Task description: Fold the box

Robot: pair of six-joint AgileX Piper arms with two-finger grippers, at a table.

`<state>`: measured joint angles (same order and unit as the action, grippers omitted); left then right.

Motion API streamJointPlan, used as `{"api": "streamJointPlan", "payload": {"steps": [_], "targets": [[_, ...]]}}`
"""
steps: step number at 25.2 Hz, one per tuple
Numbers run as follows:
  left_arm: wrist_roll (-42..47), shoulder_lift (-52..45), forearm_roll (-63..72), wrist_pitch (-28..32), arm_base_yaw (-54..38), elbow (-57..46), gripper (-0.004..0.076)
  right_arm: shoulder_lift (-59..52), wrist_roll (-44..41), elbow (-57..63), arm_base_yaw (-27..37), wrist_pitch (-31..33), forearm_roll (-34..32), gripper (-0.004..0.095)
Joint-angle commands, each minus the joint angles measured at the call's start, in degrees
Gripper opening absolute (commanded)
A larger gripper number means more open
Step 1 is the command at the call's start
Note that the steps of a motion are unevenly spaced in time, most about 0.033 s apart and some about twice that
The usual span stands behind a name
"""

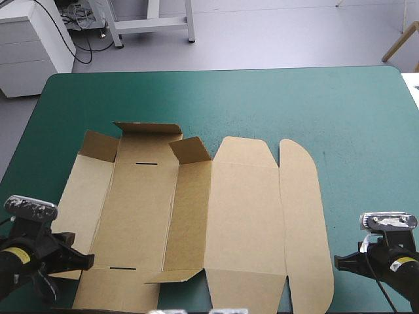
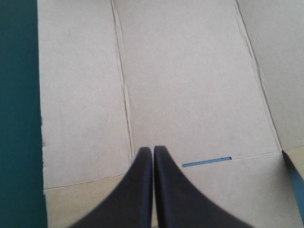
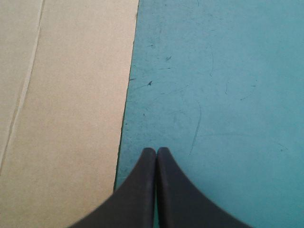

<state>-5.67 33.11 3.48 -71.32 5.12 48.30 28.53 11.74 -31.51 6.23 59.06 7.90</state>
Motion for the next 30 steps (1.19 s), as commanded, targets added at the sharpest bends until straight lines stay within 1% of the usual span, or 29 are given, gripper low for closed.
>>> {"api": "streamJointPlan", "payload": {"steps": [1,4,5,9,11,12,15,21,23,24,26,28,29,30], "targets": [[0.93,5.66,0.26,5.62,0.02,2.51,-0.001,0.34,0.15,-1.31,0.28,-3.32,0.68,-0.0019],[0.93,13.32,-0.76,8.2,0.02,5.84,-0.0008,0.34,0.15,-1.31,0.28,-3.32,0.68,-0.0019],[2.67,15.69,-2.9,8.18,0.02,7.56,-0.0008,0.34,0.15,-1.31,0.28,-3.32,0.68,-0.0019],[4.77,21.31,-8.48,8.35,-0.56,13.52,0.0014,0.34,0.15,-1.31,0.28,-3.32,0.68,-0.0019],[4.77,24.71,-8.69,7.9,-4.47,17.47,0.0014,0.34,0.15,-1.31,0.28,-3.32,0.68,-0.0019],[4.77,26.63,-8.69,7.12,-7.92,19.28,0.0014,0.34,0.15,-1.31,0.28,-3.32,0.68,-0.0019],[3.41,29.46,-7.13,6.07,-15.42,21.48,0.0014,0.34,0.15,-1.28,0.28,-3.32,0.68,-0.0019],[-4.04,33.54,6.16,5.51,-32.9,22.01,0.0014,0.34,0.15,-1.18,0.28,-3.34,0.68,-0.0019],[-8.7,34.71,11.02,4.14,-38.86,22.01,0.0014,0.34,0.15,-1.18,0.28,-3.34,0.68,-0.0019],[-12.83,35.86,14.29,2.72,-44.25,22.01,0.0014,0.34,0.15,-1.18,0.28,-3.34,0.68,-0.0019],[-15.2,36.95,15.62,1.91,-48.58,22.01,0.0014,0.34,0.15,-1.18,0.28,-3.34,0.68,-0.0019],[-19.56,37.98,17.04,0.7,-52.73,22.01,0.0014,0.34,0.15,-1.18,0.28,-3.34,0.68,-0.0019],[-22.09,38.45,17.82,-0.11,-54.17,22.01,0.0014,0.34,0.15,-1.18,0.28,-3.34,0.68,-0.0019],[-27.19,39.19,19.07,-2.14,-56.05,22.01,0.0014,0.34,0.15,-1.18,0.28,-3.34,0.68,-0.0019]]}}
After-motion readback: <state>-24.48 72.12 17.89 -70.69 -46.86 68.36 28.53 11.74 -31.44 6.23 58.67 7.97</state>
